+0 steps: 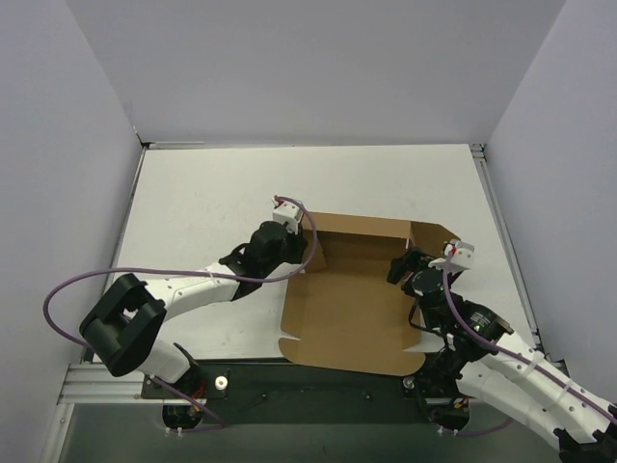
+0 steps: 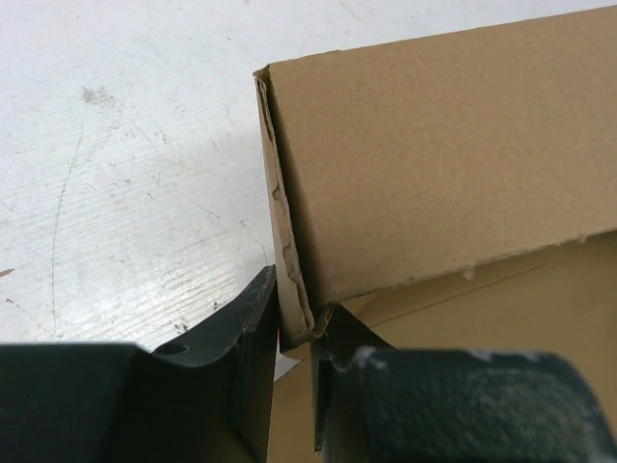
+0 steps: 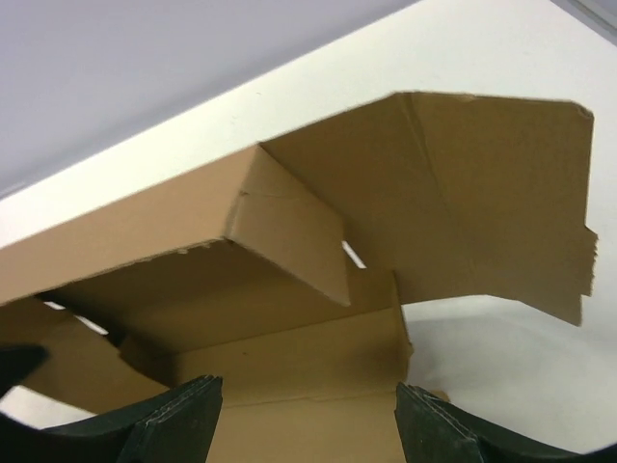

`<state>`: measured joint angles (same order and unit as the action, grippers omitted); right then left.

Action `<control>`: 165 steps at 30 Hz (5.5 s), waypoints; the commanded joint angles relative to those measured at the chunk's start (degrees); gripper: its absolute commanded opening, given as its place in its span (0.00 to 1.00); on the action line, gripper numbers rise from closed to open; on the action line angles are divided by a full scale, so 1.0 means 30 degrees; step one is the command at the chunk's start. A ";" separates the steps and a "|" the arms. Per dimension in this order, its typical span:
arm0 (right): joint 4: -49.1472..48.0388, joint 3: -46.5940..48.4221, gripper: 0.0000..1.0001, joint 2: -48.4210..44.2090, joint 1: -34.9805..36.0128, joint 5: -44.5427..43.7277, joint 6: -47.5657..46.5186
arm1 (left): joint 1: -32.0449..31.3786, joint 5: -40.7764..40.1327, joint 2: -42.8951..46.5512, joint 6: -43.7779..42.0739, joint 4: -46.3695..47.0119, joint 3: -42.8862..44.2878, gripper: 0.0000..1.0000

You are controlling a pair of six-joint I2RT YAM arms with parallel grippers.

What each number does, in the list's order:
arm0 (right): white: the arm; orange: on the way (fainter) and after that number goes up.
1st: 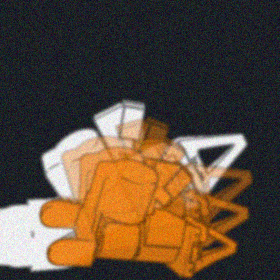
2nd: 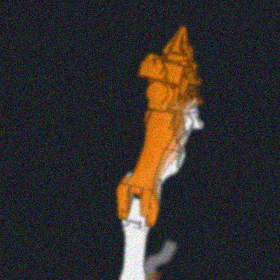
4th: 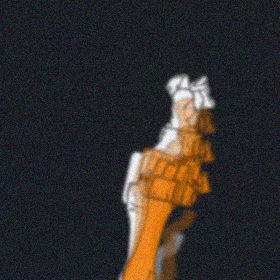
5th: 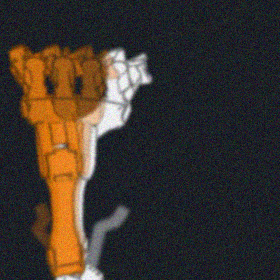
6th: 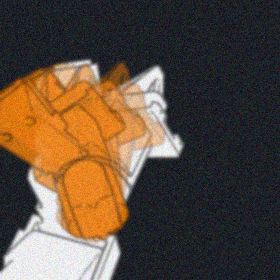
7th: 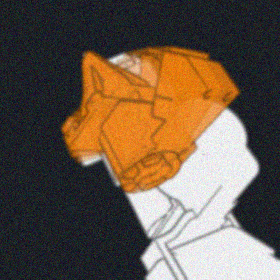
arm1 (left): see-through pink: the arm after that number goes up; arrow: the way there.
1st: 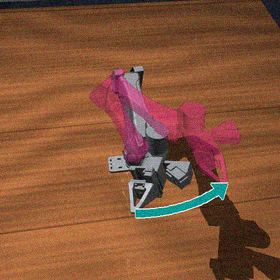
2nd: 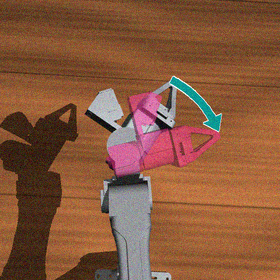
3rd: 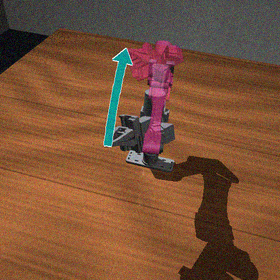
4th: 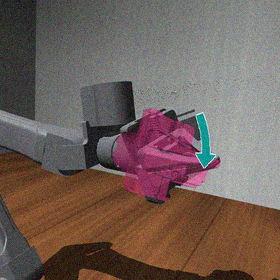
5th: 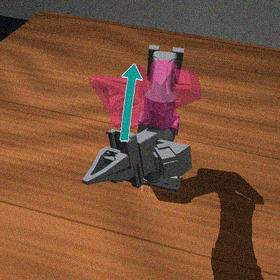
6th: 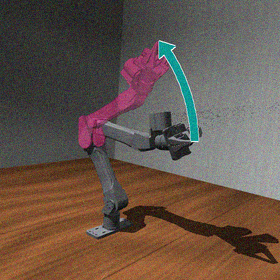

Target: Fold the paper box

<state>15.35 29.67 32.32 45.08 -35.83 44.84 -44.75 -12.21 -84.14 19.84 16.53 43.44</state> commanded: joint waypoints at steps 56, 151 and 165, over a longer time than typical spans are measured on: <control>-0.4971 -0.1775 0.12 0.0742 -0.3103 0.2628 -0.7476 | 0.1323 0.6559 -0.0518 -0.2979 0.5355 -0.1618 0.60; -0.6173 -0.1394 0.11 0.2411 -0.5769 1.3382 -0.8826 | -0.0871 -0.0637 -0.3448 -0.3594 1.1218 -0.2556 0.14; -0.6114 -0.1804 0.12 0.2147 -0.5329 1.3436 -0.8324 | -0.3190 -0.4293 -0.2722 -0.3711 0.9957 -0.2759 0.34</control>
<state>-2.04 24.32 38.09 28.12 -1.28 20.25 -53.10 -35.29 -96.05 9.26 46.46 37.01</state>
